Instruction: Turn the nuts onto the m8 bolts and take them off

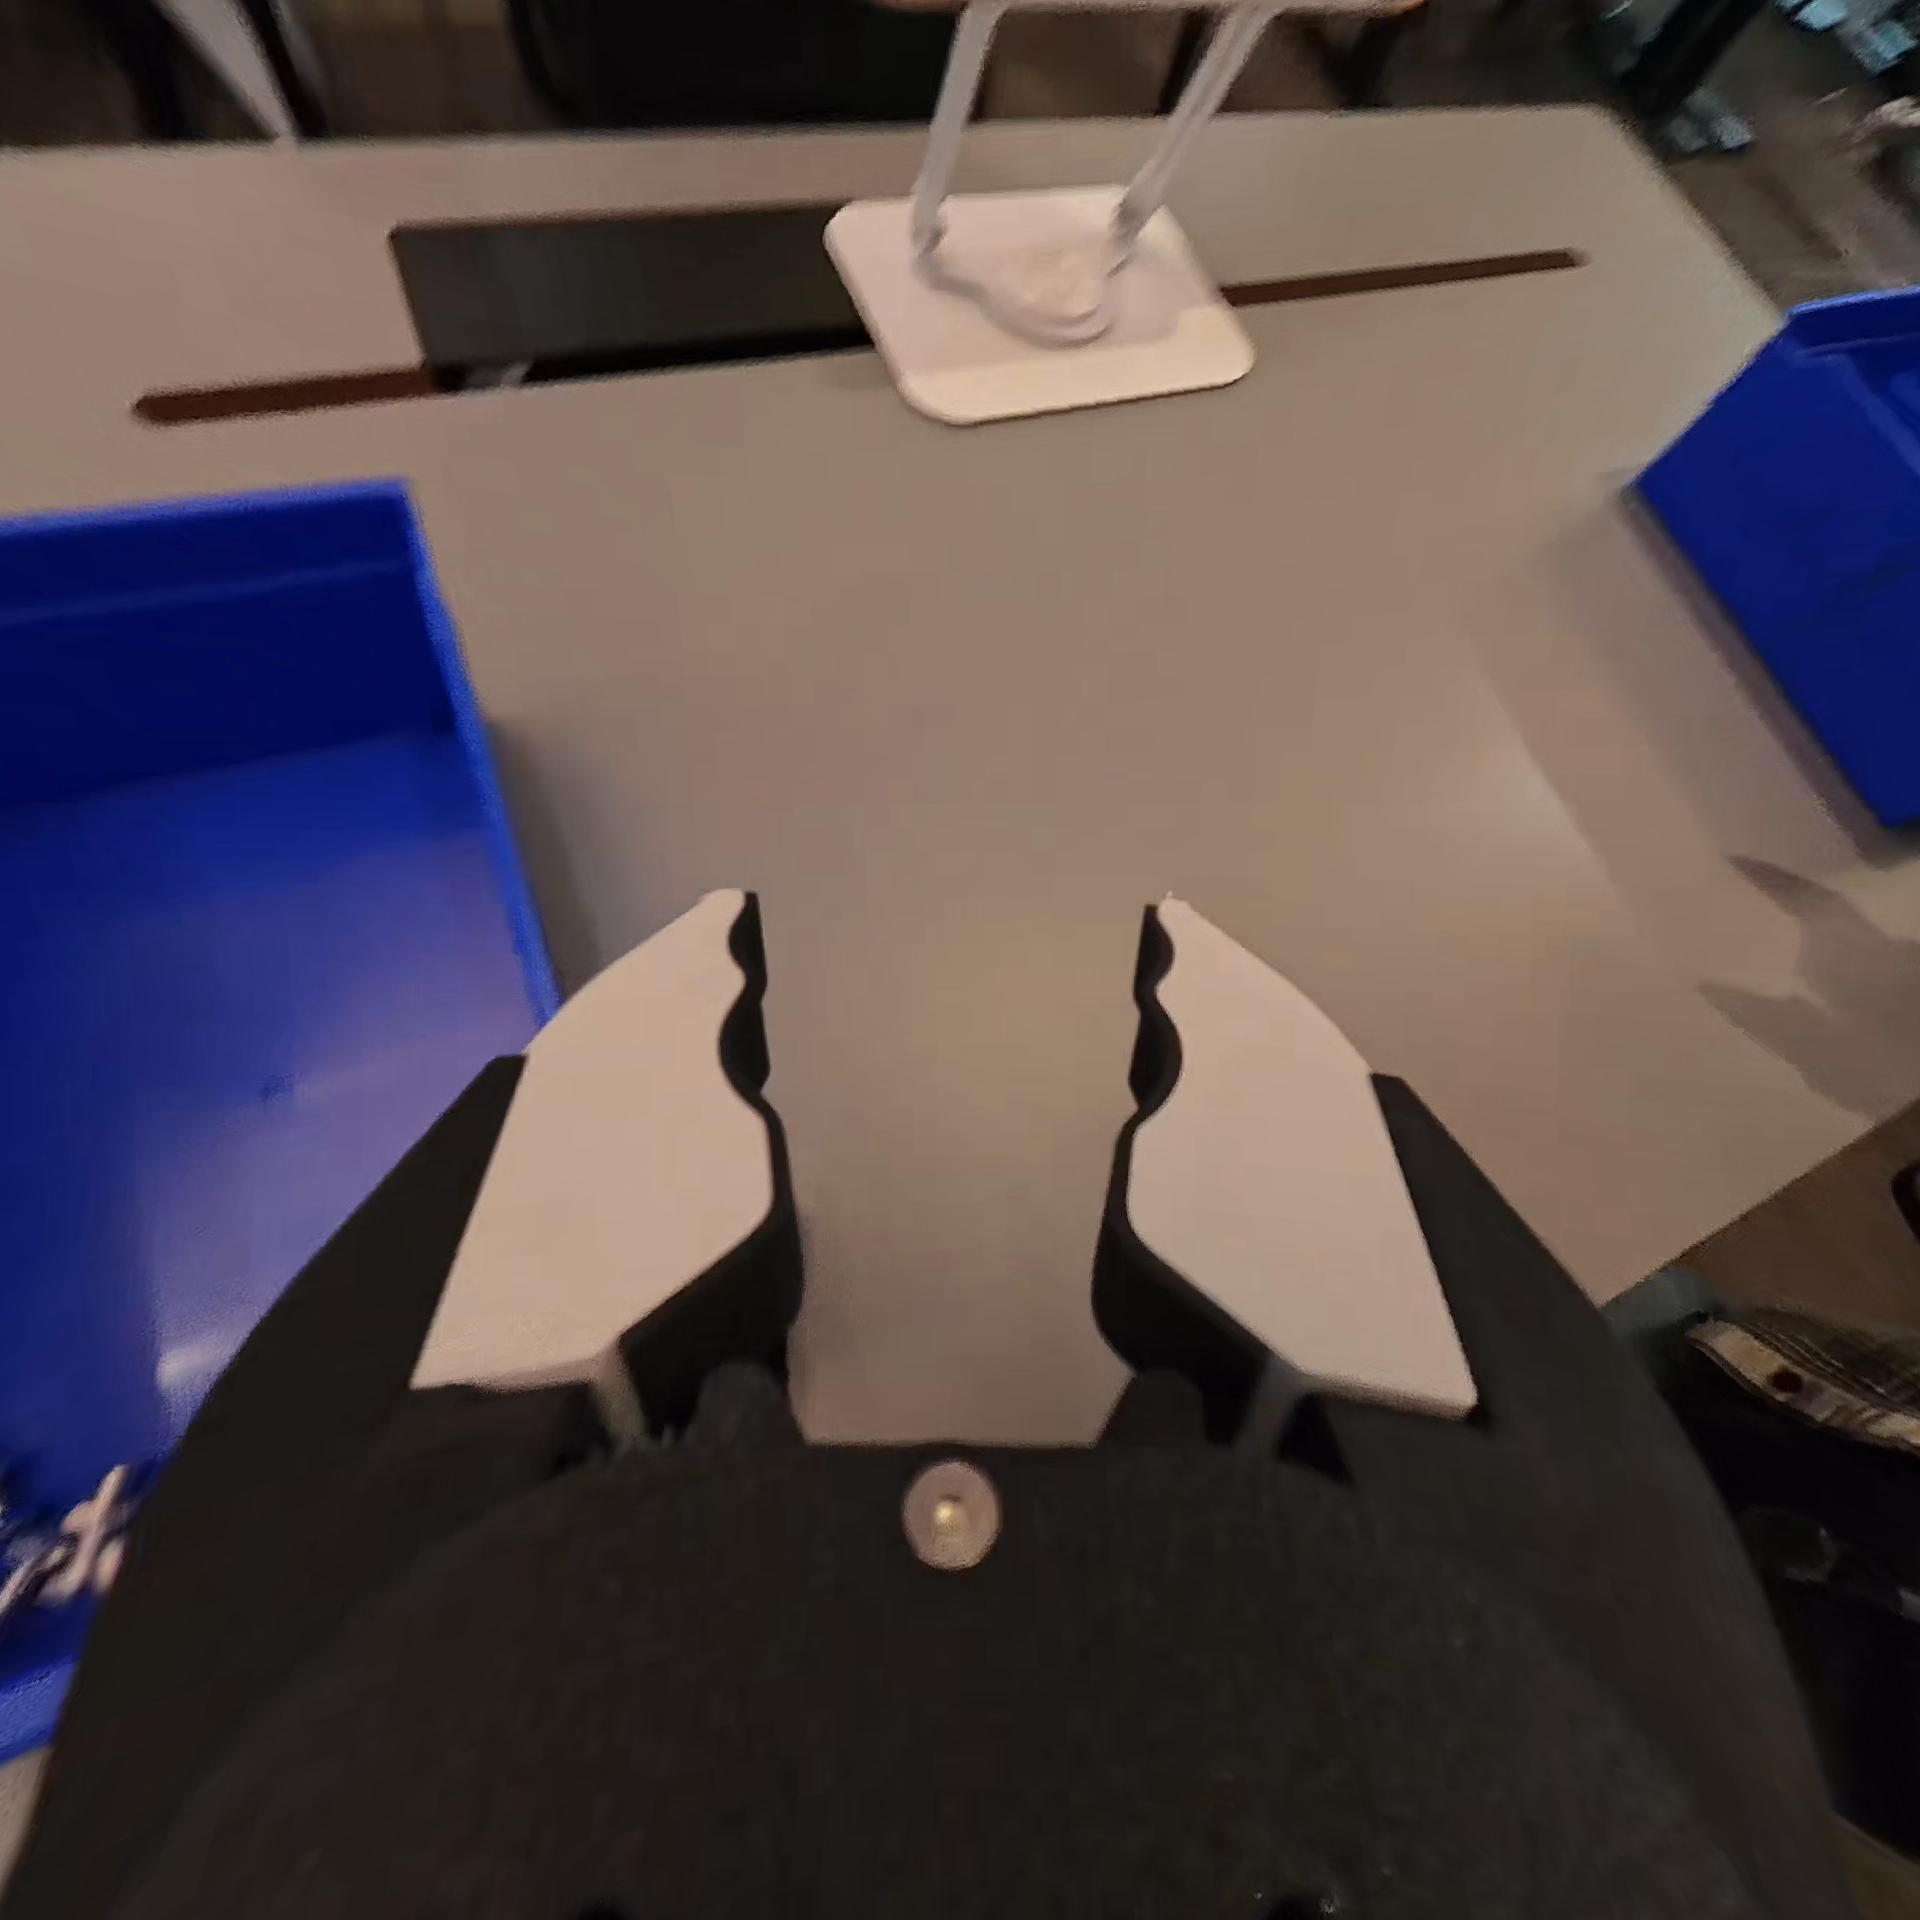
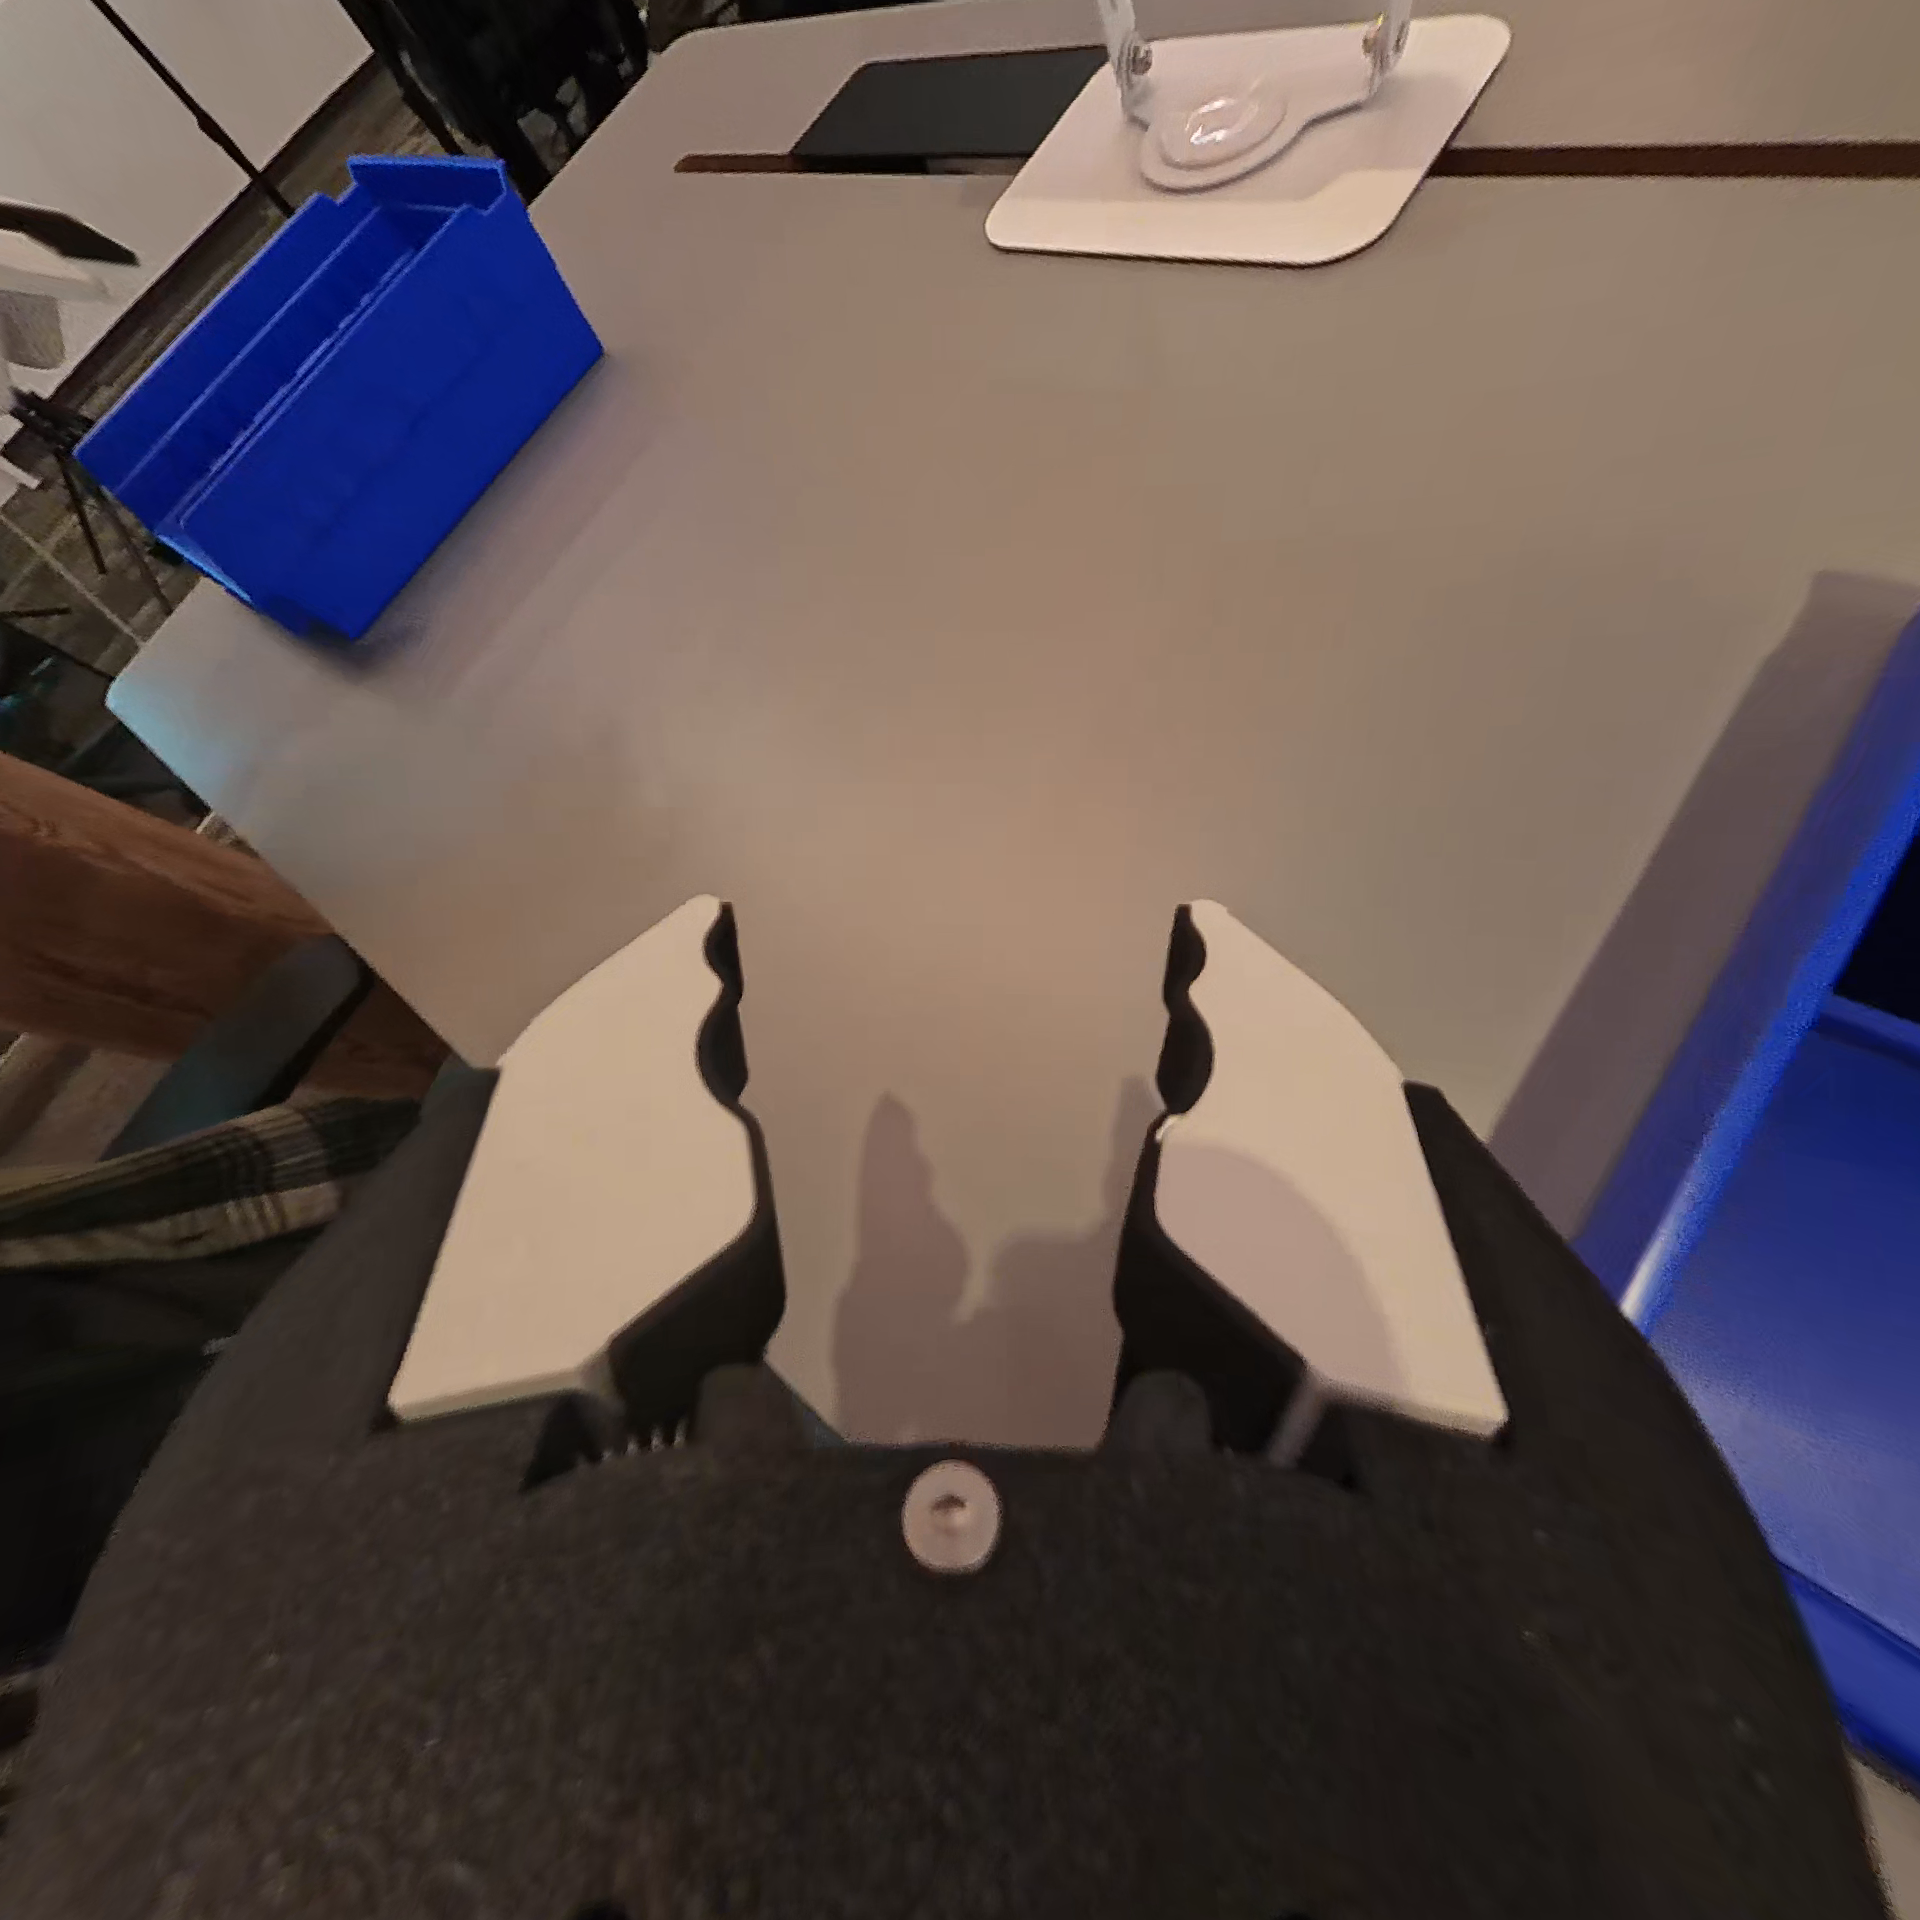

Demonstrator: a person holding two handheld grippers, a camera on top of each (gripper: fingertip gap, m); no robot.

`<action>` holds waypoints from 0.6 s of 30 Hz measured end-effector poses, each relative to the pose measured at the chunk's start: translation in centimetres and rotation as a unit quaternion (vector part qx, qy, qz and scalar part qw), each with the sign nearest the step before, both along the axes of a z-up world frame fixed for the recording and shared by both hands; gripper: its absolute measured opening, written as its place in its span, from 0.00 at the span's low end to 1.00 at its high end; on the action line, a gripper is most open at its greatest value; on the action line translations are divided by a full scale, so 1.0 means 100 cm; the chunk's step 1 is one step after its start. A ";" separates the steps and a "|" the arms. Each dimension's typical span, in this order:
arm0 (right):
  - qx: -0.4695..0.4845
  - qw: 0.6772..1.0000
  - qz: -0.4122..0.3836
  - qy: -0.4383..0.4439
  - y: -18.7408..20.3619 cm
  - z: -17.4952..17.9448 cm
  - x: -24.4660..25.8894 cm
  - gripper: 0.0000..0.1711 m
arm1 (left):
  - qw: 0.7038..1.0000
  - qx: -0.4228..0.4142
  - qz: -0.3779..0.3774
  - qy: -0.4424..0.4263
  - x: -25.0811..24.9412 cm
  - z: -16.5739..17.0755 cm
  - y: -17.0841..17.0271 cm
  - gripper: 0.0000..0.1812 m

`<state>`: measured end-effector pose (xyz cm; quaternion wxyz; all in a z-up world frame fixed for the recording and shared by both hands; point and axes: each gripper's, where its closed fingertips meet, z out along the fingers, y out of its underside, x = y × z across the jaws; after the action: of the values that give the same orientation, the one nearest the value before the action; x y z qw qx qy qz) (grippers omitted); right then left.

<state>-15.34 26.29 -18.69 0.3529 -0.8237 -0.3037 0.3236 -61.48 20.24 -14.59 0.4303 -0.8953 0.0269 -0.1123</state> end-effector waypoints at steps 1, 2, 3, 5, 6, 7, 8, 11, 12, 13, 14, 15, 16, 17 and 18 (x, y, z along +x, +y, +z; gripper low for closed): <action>0.007 1.000 -0.001 0.003 0.001 -0.001 -0.004 0.46 | 1.000 0.020 -0.014 -0.006 0.010 0.003 -0.001 0.36; 0.013 1.000 -0.003 0.008 0.002 -0.003 -0.009 0.46 | 0.999 0.037 -0.027 -0.013 0.019 0.005 -0.001 0.36; 0.016 1.000 -0.002 0.013 0.003 -0.004 -0.014 0.46 | 0.997 0.053 -0.044 -0.024 0.030 0.006 -0.001 0.35; 0.022 0.999 -0.001 0.026 0.006 -0.008 -0.026 0.46 | 0.993 0.082 -0.073 -0.052 0.052 0.005 0.002 0.35; 0.026 0.999 -0.005 0.029 0.010 -0.010 -0.031 0.46 | 0.990 0.091 -0.086 -0.063 0.061 0.002 0.004 0.35; 0.032 0.999 -0.011 0.029 0.014 -0.013 -0.035 0.47 | 0.988 0.097 -0.095 -0.071 0.069 -0.001 0.007 0.35; 0.039 0.999 -0.016 0.028 0.018 -0.016 -0.039 0.48 | 0.987 0.102 -0.100 -0.076 0.075 -0.006 0.010 0.35; 0.052 0.998 -0.023 0.024 0.026 -0.021 -0.050 0.49 | 0.983 0.102 -0.122 -0.095 0.091 -0.021 0.014 0.35; 0.054 0.998 -0.025 0.025 0.029 -0.022 -0.053 0.49 | 0.981 0.107 -0.129 -0.102 0.096 -0.024 0.015 0.35; 0.054 0.998 -0.025 0.027 0.031 -0.024 -0.056 0.49 | 0.979 0.107 -0.136 -0.108 0.100 -0.027 0.014 0.35; 0.053 0.998 -0.024 0.029 0.032 -0.025 -0.059 0.49 | 0.978 0.106 -0.140 -0.110 0.103 -0.031 0.014 0.34; 0.053 0.998 -0.021 0.030 0.033 -0.028 -0.062 0.49 | 0.978 0.108 -0.142 -0.111 0.104 -0.034 0.014 0.34; 0.055 0.998 -0.020 0.030 0.034 -0.030 -0.064 0.49 | 0.976 0.112 -0.146 -0.114 0.106 -0.036 0.013 0.34; 0.057 0.998 -0.021 0.029 0.035 -0.032 -0.067 0.48 | 0.975 0.116 -0.150 -0.119 0.108 -0.037 0.013 0.34; 0.061 0.997 -0.023 0.028 0.036 -0.034 -0.069 0.48 | 0.974 0.119 -0.151 -0.123 0.109 -0.038 0.013 0.34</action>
<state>-22.27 29.87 -22.13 0.4180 -0.7981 -0.2936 0.3195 -50.60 21.50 -18.42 0.5116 -0.8026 0.1218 -0.2817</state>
